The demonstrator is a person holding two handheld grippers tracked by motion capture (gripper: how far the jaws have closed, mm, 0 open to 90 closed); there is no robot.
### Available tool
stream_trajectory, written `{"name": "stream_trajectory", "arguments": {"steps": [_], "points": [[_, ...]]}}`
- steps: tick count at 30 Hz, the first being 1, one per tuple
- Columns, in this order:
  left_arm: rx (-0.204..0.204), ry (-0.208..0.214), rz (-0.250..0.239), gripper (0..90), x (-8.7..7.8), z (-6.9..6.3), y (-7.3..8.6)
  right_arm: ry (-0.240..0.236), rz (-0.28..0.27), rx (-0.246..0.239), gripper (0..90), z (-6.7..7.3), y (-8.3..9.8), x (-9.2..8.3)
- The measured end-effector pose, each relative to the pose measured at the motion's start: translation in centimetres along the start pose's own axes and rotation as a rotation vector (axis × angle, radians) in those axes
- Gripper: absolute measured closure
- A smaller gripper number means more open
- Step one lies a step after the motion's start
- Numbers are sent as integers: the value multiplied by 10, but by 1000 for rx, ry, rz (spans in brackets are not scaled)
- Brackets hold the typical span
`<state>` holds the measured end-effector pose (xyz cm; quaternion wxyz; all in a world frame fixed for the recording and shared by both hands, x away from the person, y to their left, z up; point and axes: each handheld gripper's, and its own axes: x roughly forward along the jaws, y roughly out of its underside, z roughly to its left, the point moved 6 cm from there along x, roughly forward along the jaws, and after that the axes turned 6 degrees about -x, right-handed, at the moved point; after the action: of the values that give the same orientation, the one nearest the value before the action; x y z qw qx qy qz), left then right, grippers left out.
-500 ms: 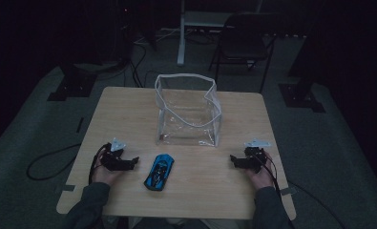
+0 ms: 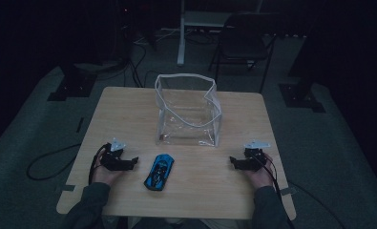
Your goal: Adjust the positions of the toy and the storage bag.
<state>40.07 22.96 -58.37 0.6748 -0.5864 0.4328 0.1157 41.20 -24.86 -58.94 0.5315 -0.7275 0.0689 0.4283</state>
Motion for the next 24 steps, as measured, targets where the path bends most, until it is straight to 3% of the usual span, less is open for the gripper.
{"name": "stream_trajectory", "arguments": {"steps": [2,4,11,24], "points": [[-1,16,7,245,0,-1,-1,-7,8,-3,311,2,-2,-3],[6,23,14,252,1,-4,-3,3,16,-17,348,3,-4,-5],[41,64,-19,290,2,-16,-20,-31,-46,-56,484,13,-24,-15],[56,172,-132,410,3,-37,-73,-75,-164,-59,576,25,-74,-13]]}}
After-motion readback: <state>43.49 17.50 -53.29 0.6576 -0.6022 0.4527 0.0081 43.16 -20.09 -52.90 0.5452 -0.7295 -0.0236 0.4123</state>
